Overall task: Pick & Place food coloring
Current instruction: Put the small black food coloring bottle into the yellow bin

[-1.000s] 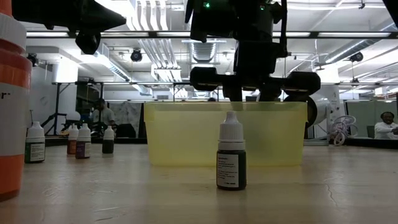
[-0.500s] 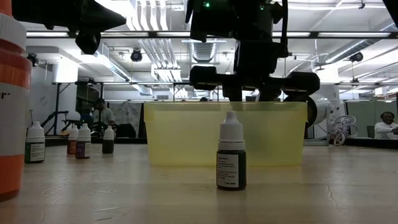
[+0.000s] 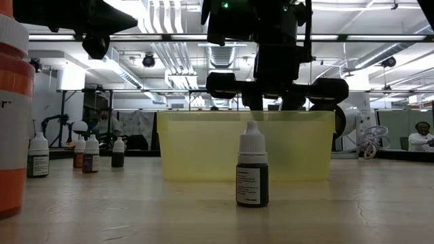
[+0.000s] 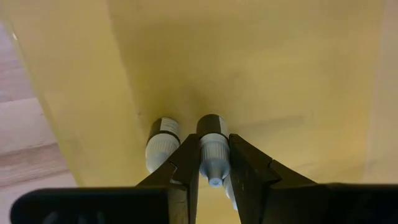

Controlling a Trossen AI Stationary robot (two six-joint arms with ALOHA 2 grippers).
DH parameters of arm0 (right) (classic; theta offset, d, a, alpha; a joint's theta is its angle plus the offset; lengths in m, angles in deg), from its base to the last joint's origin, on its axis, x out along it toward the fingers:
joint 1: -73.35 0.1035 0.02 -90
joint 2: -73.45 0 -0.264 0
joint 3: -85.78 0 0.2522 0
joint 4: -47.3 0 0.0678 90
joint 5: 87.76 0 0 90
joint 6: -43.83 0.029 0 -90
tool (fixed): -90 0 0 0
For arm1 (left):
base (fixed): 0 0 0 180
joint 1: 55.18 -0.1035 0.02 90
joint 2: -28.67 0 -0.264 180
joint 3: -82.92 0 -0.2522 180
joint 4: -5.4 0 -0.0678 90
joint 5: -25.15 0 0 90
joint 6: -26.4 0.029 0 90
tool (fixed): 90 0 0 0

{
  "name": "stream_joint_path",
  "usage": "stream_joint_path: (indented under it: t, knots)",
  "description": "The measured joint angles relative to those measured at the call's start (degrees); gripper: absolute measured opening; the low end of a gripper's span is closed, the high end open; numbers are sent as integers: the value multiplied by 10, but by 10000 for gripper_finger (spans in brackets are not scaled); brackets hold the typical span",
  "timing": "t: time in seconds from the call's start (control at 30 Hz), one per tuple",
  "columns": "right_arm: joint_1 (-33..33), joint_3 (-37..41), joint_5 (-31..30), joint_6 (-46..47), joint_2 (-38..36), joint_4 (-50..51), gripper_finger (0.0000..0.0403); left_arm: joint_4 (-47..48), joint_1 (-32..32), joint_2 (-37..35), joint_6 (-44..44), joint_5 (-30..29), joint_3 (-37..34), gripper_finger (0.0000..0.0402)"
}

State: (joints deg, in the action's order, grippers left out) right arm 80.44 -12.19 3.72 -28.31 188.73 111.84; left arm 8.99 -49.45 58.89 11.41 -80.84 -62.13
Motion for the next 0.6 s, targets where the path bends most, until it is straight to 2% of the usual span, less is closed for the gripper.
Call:
stream_joint_path:
  t: [0.6]
  knots:
    - [1, 10, 0, 0, 0, -1, 59, 0, 0, 0, 0, 0, 0, 0]
